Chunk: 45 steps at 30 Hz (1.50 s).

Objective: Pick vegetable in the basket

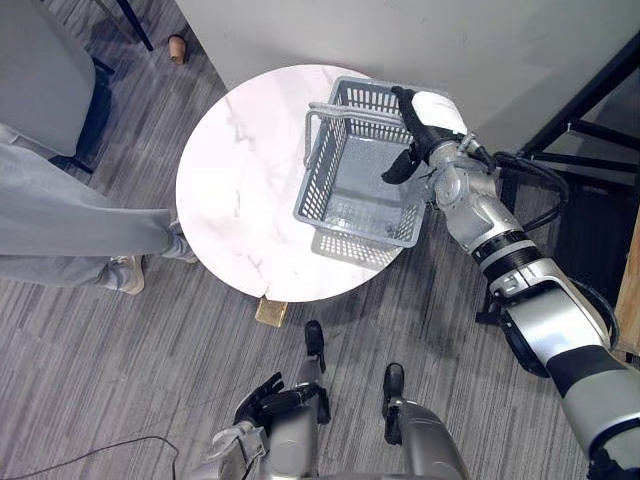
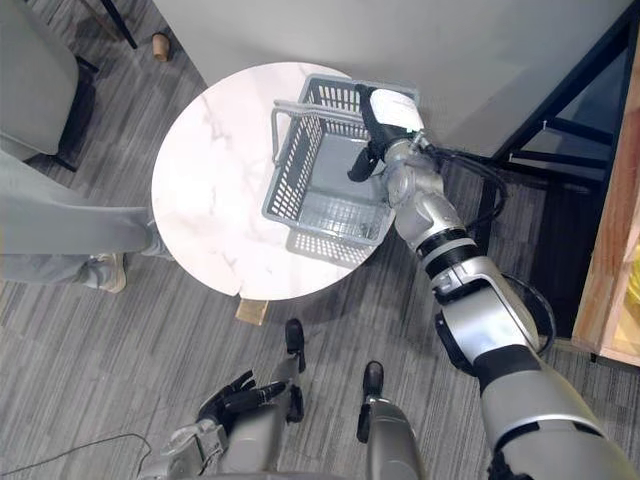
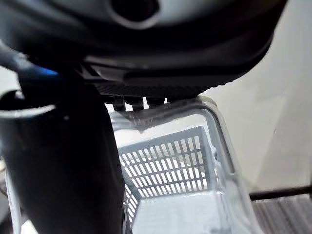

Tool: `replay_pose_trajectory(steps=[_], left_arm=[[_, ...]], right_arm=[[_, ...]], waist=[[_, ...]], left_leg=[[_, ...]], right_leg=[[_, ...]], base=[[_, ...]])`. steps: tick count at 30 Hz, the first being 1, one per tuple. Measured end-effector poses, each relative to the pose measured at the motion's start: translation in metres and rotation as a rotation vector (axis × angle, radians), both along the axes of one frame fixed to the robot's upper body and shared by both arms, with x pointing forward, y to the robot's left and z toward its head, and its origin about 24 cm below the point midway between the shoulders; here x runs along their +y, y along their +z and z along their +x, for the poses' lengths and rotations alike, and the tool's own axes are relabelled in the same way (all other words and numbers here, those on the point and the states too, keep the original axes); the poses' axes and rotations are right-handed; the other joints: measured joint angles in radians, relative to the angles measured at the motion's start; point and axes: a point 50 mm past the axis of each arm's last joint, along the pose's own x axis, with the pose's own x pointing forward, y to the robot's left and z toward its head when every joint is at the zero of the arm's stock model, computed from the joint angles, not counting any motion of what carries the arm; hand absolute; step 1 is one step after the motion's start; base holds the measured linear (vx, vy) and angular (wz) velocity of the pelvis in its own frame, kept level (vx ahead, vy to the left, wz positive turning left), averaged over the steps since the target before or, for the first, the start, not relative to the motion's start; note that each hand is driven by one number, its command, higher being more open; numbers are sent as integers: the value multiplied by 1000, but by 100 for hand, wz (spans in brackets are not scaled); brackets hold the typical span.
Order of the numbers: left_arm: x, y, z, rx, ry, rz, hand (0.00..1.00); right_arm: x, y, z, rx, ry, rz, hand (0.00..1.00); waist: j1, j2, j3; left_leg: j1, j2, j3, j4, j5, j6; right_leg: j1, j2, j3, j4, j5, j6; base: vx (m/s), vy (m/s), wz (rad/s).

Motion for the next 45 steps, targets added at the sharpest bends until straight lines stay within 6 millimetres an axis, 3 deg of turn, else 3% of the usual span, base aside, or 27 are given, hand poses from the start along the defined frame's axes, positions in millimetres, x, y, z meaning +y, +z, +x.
replay_pose_trajectory(steps=[8, 15, 22, 25, 27, 28, 31, 33, 35, 37, 40, 45], left_arm=[[2, 1, 1, -22, -7, 7, 100], [4, 2, 2, -48, -34, 7, 100], [5, 0, 4, -34, -71, 32, 100], [12, -2, -1, 2, -80, 68, 100], [18, -7, -10, 62, -92, 101, 100], [19, -8, -11, 76, -93, 108, 100], [26, -14, -24, 147, -83, 136, 100], [27, -19, -35, 207, -68, 154, 100], [28, -21, -40, 234, -65, 162, 100], [28, -23, -47, 266, -58, 171, 100], [28, -26, -54, 294, -54, 179, 100], [28, -28, -60, 339, -40, 192, 100]], right_arm=[[-5, 17, 1, 25, -64, -197, 0], [-6, 6, 4, 69, -39, -239, 0], [-5, -33, 1, 167, 77, 198, 0], [-7, -69, -11, 224, 114, 435, 0], [-8, -109, -26, 302, 107, 603, 0], [-8, -119, -31, 320, 101, 657, 0], [-12, -173, -63, 433, 52, 860, 0], [-18, -215, -92, 529, -22, 978, 0], [-24, -239, -111, 580, -91, 1036, 0], [-39, -276, -146, 670, -218, 1101, 0], [-55, -309, -183, 737, -378, 1170, 0], [-69, -335, -221, 775, -526, 1220, 0]], waist=[[-2, 2, 3], [0, -8, 9], [-9, -28, -3], [-25, -66, -40], [-41, -105, -93], [-47, -112, -98], [-76, -143, -146], [-105, -147, -188], [-120, -147, -195], [-136, -142, -219], [-157, -137, -243], [-171, -141, -256]], left_leg=[[-16, -6, 0, 1, 2, 2], [16, -12, 18, 3, 2, 2], [71, -4, 50, 0, -19, -3], [91, -10, 66, 3, -21, -5], [105, -18, 96, 4, -21, -6], [119, -20, 105, 4, -22, -6], [166, -29, 148, -2, -24, -9], [185, -28, 171, -2, -36, -17], [207, -25, 177, -2, -41, -15], [223, -14, 197, -2, -58, -11], [225, -5, 201, -2, -81, -3], [242, -12, 229, -2, -90, 9]], right_leg=[[-30, -12, -3, 36, -20, 4], [-11, -20, 21, 39, -22, 6], [45, -8, 45, 3, -11, 11], [74, -17, 60, -26, -5, 20], [89, -26, 84, -51, 3, 28], [102, -28, 93, -57, 5, 30], [146, -37, 136, -92, 18, 38], [158, -33, 164, -107, 26, 37], [179, -29, 174, -117, 31, 37], [186, -18, 187, -119, 34, 37], [186, -8, 193, -127, 42, 40], [201, -15, 227, -158, 64, 57]], base=[[2, -10, 2], [14, -10, -8], [-17, -14, -13], [54, 15, -10], [73, 38, -23], [80, 43, -31], [31, 43, -36], [9, 49, -40], [-30, 32, -26], [-72, 28, -22], [-69, 37, -10], [-55, 54, -17]])
